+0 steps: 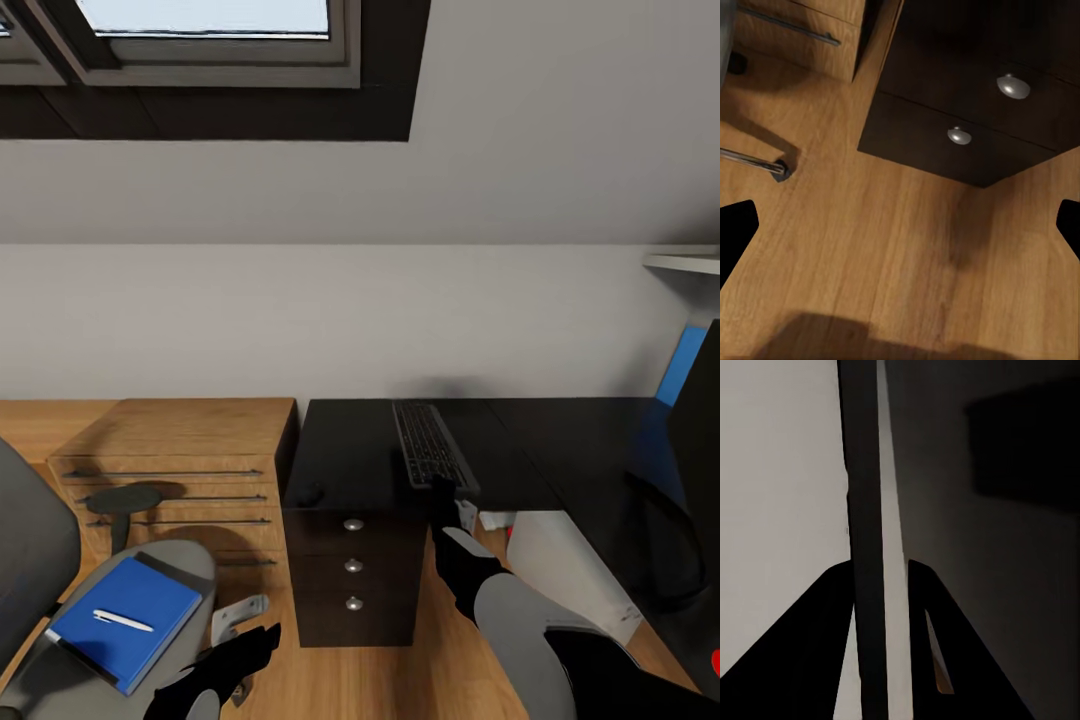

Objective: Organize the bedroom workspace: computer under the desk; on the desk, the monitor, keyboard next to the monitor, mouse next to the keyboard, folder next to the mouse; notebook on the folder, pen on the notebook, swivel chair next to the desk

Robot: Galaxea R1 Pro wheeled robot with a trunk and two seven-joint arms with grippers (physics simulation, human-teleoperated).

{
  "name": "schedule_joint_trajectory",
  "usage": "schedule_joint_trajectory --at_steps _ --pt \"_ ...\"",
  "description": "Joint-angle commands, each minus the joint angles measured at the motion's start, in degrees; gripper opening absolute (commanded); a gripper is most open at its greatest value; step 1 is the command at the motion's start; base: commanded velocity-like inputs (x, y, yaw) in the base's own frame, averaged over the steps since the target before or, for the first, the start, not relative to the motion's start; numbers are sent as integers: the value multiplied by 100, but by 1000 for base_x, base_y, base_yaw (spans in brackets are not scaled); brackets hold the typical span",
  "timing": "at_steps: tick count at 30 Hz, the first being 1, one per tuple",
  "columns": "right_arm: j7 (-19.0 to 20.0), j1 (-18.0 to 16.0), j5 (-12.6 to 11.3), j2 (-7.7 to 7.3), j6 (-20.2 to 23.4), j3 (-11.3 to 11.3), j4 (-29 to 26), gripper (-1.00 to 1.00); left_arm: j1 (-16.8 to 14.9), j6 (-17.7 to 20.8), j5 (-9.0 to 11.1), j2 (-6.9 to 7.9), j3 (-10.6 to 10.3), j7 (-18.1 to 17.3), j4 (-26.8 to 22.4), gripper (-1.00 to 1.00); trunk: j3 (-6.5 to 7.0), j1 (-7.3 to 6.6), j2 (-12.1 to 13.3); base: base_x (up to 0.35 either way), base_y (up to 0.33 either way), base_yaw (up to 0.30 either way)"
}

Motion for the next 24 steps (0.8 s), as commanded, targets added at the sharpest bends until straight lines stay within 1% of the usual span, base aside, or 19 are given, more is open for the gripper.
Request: schedule_joint_trajectory --at_steps 1,6,9,12,18,21,24 --pt "43 -7 -3 5 2 -40 10 -100 -5 5 62 7 -13 59 -8 100 -25 23 -46 0 0 0" --pt "45 -3 -8 5 1 -41 35 -100 -5 5 69 10 2 65 -8 100 -115 133 -246 0 0 0" --pt "45 -5 -5 5 1 -41 38 -100 -5 5 70 4 79 63 -8 100 -169 198 -367 -41 0 0" --pt "45 -3 -1 5 1 -41 39 -100 -5 5 70 2 112 61 -8 100 -222 264 -487 -210 0 0" --pt "54 -3 0 5 12 -41 38 -100 -5 5 71 1 129 60 -8 100 -330 396 -728 -299 0 0" --pt "55 -3 1 5 18 -41 39 -100 -5 5 71 1 129 60 -8 100 -384 462 -848 -78 0 0" --pt "59 -3 1 5 19 -41 39 -100 -5 5 75 1 131 58 -9 100 -384 462 -848 -22 0 0"
